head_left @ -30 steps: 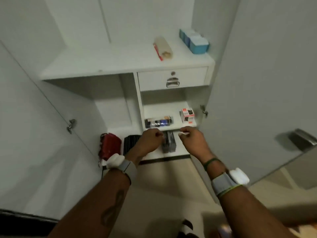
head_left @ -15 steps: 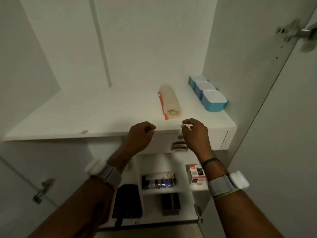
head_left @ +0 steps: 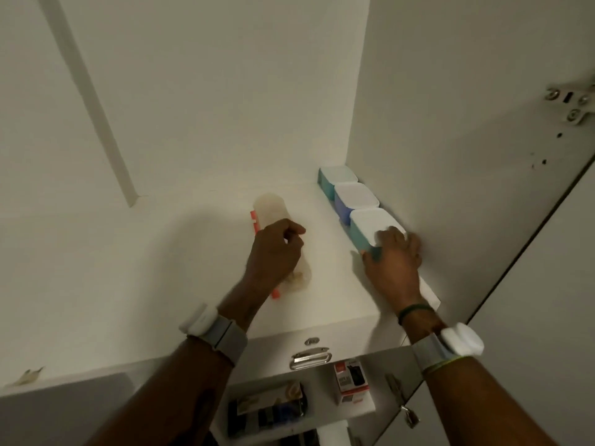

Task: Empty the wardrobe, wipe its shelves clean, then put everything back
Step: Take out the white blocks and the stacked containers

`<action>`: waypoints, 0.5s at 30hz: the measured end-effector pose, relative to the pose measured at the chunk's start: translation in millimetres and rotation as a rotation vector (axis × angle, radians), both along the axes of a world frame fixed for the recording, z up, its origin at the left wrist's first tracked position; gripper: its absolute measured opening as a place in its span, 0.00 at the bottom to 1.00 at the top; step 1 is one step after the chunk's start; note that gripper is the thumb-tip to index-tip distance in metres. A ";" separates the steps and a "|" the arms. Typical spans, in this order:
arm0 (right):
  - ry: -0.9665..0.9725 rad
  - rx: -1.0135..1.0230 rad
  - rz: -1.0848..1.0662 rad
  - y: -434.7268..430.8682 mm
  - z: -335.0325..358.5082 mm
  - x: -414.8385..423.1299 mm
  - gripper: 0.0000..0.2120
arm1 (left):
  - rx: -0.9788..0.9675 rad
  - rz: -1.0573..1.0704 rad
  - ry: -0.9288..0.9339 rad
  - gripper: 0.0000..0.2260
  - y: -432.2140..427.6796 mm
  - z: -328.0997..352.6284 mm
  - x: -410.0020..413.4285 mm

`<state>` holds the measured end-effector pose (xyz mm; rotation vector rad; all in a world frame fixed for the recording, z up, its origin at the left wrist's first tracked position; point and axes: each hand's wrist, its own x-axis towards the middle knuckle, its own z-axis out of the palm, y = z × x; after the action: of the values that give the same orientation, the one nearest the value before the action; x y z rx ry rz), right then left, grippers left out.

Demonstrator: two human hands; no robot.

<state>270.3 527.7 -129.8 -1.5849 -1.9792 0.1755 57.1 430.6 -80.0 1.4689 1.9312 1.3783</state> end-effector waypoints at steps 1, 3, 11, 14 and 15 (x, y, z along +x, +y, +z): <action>0.049 0.033 0.000 -5.3 -2.6 -2.7 0.21 | -0.010 -0.003 0.008 0.11 11.2 1.9 -1.7; 0.111 0.044 0.007 -17.7 -2.9 -15.0 0.19 | -0.094 -0.037 0.014 0.10 34.1 3.0 -4.7; -0.090 -0.143 0.221 -0.5 24.3 -101.1 0.27 | -0.451 -0.068 0.164 0.31 121.1 16.5 -21.6; 0.257 -0.147 0.130 33.0 33.3 -104.3 0.25 | -0.504 -0.092 0.150 0.30 143.2 12.5 -38.6; 0.306 -0.100 0.055 44.6 35.1 -99.9 0.23 | -0.513 -0.097 0.140 0.30 144.4 14.0 -39.4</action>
<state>170.4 572.4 -94.7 -1.4649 -1.7984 0.5151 17.7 575.0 -66.1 1.4008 2.0613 0.6762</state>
